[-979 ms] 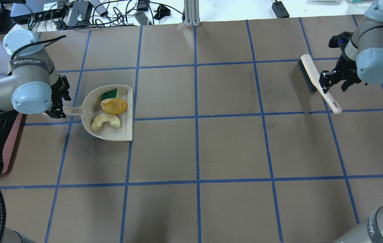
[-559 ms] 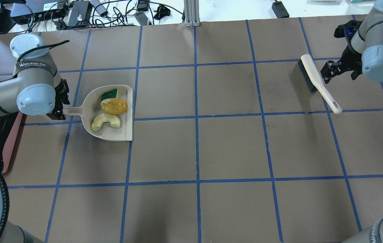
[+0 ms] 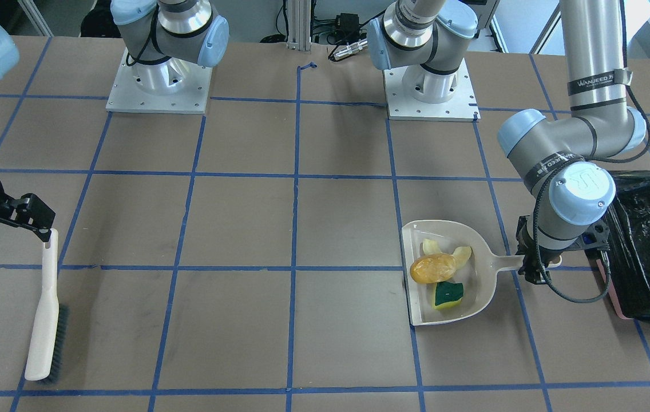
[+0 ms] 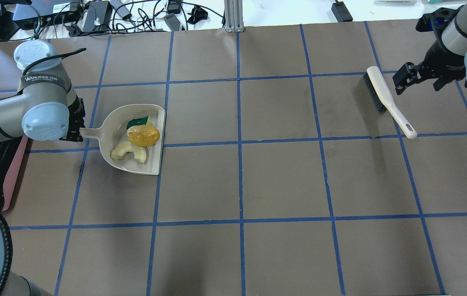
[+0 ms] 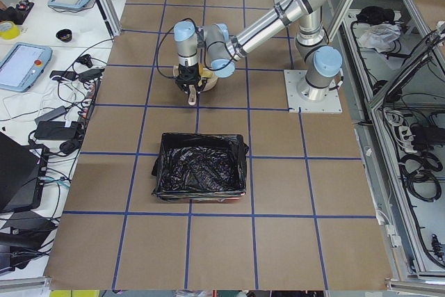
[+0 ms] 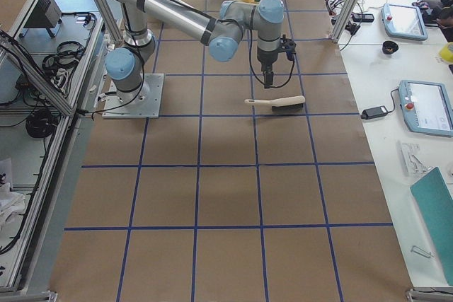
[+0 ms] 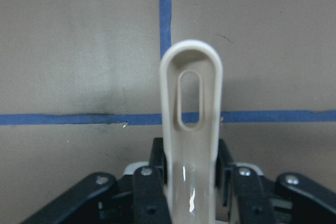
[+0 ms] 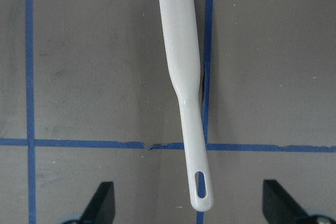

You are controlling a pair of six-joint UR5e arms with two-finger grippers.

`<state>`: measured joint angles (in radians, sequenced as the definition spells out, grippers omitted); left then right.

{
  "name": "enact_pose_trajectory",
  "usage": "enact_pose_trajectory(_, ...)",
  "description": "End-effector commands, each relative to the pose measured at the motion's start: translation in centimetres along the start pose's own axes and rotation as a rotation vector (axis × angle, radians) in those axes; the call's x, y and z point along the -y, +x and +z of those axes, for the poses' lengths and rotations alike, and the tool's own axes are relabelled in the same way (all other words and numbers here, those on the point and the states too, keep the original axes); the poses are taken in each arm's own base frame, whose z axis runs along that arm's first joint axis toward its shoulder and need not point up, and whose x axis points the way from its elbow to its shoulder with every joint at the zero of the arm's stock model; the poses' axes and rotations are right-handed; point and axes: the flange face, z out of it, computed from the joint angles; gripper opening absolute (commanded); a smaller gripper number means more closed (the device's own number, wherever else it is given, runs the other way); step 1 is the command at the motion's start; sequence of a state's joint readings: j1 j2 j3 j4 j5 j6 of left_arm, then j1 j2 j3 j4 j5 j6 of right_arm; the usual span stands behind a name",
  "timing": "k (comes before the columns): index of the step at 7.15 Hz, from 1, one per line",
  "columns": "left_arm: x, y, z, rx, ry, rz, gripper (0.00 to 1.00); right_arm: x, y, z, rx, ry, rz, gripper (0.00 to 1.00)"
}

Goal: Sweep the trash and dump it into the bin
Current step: 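Lift the dustpan with the left gripper and carry it over the bin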

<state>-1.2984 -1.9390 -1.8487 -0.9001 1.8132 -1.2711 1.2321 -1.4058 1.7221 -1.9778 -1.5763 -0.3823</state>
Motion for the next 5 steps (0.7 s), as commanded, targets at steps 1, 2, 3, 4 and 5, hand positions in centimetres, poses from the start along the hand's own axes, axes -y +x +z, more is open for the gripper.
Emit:
enact_pose_trajectory(1, 0.0, 0.1, 0.3, 0.002, -0.005, 0.009, 0.0, -0.6, -1.6, -1.2, 0.009, -0.008, 0.01, 1.0)
enact_pose_trajectory(2, -0.2, 0.2, 0.4, -0.008, -0.031, 0.036, 0.0, -0.5, -2.6, -1.4, 0.009, -0.003, 0.013, 1.0)
enact_pose_trajectory(3, -0.5, 0.5, -0.1, -0.039, -0.095, 0.051, 0.0, -0.4, -2.8, -1.8, 0.006, 0.004, 0.009, 1.0)
enact_pose_trajectory(4, -0.3, 0.6, -0.8, -0.063, -0.136, 0.042, 0.0, -1.0, -3.2, -3.2, 0.001, 0.023, 0.006, 1.0)
enact_pose_trajectory(5, 0.2, 0.5, -1.5, -0.076, -0.147, 0.039, 0.0, -1.8, -3.8, -4.2, 0.01, 0.002, 0.025, 1.0)
